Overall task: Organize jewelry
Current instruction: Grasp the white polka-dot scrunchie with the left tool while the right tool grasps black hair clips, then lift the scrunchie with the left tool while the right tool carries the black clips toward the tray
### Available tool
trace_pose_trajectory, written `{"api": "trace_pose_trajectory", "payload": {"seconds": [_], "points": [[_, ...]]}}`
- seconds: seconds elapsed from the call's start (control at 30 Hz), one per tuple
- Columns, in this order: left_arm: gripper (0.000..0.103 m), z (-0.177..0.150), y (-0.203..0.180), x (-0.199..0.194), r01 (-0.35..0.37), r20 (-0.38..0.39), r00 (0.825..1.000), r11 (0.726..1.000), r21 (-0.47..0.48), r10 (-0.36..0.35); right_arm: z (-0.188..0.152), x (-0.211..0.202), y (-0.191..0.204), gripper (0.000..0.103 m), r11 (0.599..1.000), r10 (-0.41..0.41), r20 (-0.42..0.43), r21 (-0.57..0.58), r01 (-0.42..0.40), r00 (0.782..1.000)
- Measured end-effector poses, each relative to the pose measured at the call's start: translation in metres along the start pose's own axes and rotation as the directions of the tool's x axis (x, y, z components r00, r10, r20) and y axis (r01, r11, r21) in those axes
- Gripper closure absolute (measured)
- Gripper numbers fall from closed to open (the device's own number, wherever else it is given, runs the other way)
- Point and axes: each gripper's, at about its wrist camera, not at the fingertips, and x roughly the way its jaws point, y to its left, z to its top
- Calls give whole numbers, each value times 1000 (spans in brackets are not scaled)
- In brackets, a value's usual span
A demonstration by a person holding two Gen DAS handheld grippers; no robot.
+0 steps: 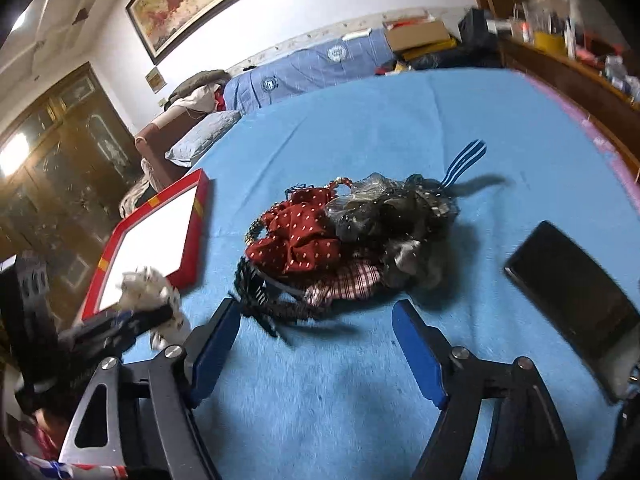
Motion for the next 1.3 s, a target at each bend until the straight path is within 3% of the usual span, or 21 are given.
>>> {"api": "trace_pose_trajectory", "payload": {"seconds": [0.1, 0.17, 0.23, 0.37, 0.43, 0.53, 0.63, 0.73, 0.87, 0.97, 1.0, 1.03, 1.07, 1.1, 1.13, 1.3], "points": [[88, -1, -3, 2, -1, -2, 1000, 1000, 7, 1, 5, 13, -7, 23, 998, 41, -11, 47, -40, 999], [88, -1, -6, 4, -2, -7, 1000, 1000, 13, 3, 4, 23, -9, 34, 993, 90, -30, 77, -87, 995], [88, 0, -7, 6, -2, -11, 1000, 1000, 14, 3, -1, 29, -4, 36, 989, 132, -45, 71, -129, 990], [88, 0, -5, 8, -10, -15, 1000, 1000, 7, 10, -18, 30, 35, 36, 969, 226, -126, -70, -236, 966], [88, 0, -3, 9, -14, -17, 1000, 1000, 0, 14, -26, 25, 52, 36, 954, 233, -158, -154, -257, 959], [88, 0, -2, 10, -17, -16, 1000, 1000, -7, 17, -28, 17, 66, 33, 948, 174, -156, -240, -208, 972], [88, -1, -3, 10, -20, -10, 1000, 1000, -5, 20, -20, 14, 71, 19, 953, 41, -76, -297, -62, 996], [88, -2, -4, 9, -24, -5, 1000, 1000, -2, 24, -20, 18, 84, 18, 935, 14, -51, -353, -31, 999], [88, -3, -4, 8, -26, -3, 1000, 1000, 1, 26, -20, 33, 93, 18, 891, -91, -33, -448, 67, 995], [88, -5, -6, 8, -28, -2, 1000, 1000, 8, 28, -15, 45, 86, 19, 900, -84, -76, -435, 42, 994], [88, -5, -7, 8, -29, -2, 1000, 1000, 10, 29, -13, 50, 84, 21, 905, -84, -91, -424, 38, 992], [88, -6, -7, 9, -32, -4, 999, 999, 13, 32, -11, 57, 80, 34, 912, -78, -112, -409, 25, 991], [88, -7, -7, 10, -35, -5, 999, 999, 14, 35, -11, 60, 77, 54, 919, -66, -135, -393, 8, 989], [88, -7, -9, 11, -38, -6, 999, 999, 15, 38, -10, 67, 75, 63, 926, -69, -153, -378, 6, 986], [88, -7, -10, 11, -39, -5, 999, 999, 18, 39, -10, 71, 73, 67, 932, -69, -158, -362, 7, 985], [87, -7, -17, 12, -53, 0, 999, 998, 45, 53, -17, 62, 72, 70, 939, -53, -129, -344, 5, 990]]}}
